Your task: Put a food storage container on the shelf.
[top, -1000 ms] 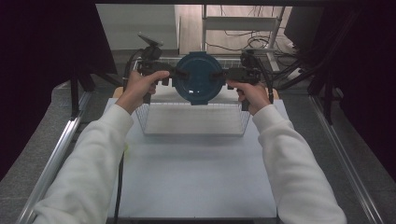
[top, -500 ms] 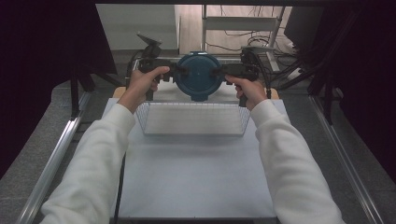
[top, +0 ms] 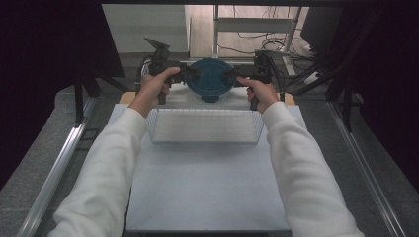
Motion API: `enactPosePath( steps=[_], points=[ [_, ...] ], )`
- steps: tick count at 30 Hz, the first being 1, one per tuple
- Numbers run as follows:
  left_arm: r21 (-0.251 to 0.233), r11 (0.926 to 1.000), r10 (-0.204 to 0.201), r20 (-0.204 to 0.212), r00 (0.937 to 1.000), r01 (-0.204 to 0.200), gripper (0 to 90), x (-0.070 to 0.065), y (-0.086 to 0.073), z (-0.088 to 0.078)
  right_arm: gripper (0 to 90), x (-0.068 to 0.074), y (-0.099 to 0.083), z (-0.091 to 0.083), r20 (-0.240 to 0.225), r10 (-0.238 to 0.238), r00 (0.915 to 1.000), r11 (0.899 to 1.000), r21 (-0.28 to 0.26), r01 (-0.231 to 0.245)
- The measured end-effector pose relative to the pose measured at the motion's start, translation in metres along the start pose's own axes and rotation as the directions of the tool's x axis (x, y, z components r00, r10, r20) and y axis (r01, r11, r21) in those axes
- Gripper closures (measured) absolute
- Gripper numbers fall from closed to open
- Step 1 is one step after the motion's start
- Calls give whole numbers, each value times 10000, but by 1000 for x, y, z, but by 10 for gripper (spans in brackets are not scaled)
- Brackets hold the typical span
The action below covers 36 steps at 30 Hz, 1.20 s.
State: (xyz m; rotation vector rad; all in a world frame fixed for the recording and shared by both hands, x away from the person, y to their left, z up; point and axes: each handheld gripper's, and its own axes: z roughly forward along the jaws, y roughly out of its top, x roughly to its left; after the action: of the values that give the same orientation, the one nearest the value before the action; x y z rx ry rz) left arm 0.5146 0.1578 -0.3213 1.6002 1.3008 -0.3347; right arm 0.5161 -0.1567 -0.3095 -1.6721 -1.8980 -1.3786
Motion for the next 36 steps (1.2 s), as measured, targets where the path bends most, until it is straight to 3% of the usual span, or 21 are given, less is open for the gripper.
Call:
enactPosePath(
  steps=[3,13,15,18,22,24,26,29,32,33,34,35,36],
  points=[
    [-109,9999,-101,86,9999,102,369,4,1,2,320,-4,0,3,-30,262,9997,9997,2,-262],
    [-247,9997,73,-5,10000,-73,363,3,-1,2,314,-3,-1,4,17,304,9995,9994,-185,-304],
    [-440,9981,427,-303,9986,-440,349,-1,-2,2,288,-1,-2,5,126,83,9999,9996,-259,-80],
    [-645,9938,839,-1046,9910,-909,266,-9,-4,3,221,5,-4,5,624,-440,9971,9959,-765,488],
    [-849,9869,1246,-1403,9822,-1373,191,-15,-8,-1,144,13,-7,-1,1063,-1128,9879,9856,-1142,1248],
    [-980,9811,1487,-1694,9743,-1668,172,-19,-10,-6,133,16,-9,-7,1312,-1579,9787,9776,-1187,1736],
    [-921,9722,1930,-2050,9596,-2152,166,-27,-14,-15,133,19,-11,-14,1318,-1916,9726,9696,-1281,2083],
    [-969,9589,2401,-2223,9449,-2665,166,-38,-22,-26,141,25,-16,-27,1291,-2488,9599,9549,-1331,2654],
    [-1044,9424,2862,-2407,9275,-3179,170,-50,-33,-34,194,29,-25,-36,1321,-3396,9313,9269,-1214,3552],
    [-1092,9369,2996,-2385,9238,-3320,172,-53,-38,-36,203,30,-29,-40,1371,-3758,9165,9133,-1129,3913],
    [-1097,9300,3176,-2403,9173,-3508,178,-56,-43,-38,206,31,-34,-43,1426,-3964,9069,9048,-1070,4123],
    [-957,9206,3456,-2513,9041,-3785,181,-60,-50,-39,209,31,-39,-46,1511,-4147,8973,8961,-1035,4315],
    [-946,9165,3559,-2504,9003,-3886,180,-62,-56,-40,213,31,-45,-49,1572,-4364,8859,8854,-1002,4539]
  ],
)
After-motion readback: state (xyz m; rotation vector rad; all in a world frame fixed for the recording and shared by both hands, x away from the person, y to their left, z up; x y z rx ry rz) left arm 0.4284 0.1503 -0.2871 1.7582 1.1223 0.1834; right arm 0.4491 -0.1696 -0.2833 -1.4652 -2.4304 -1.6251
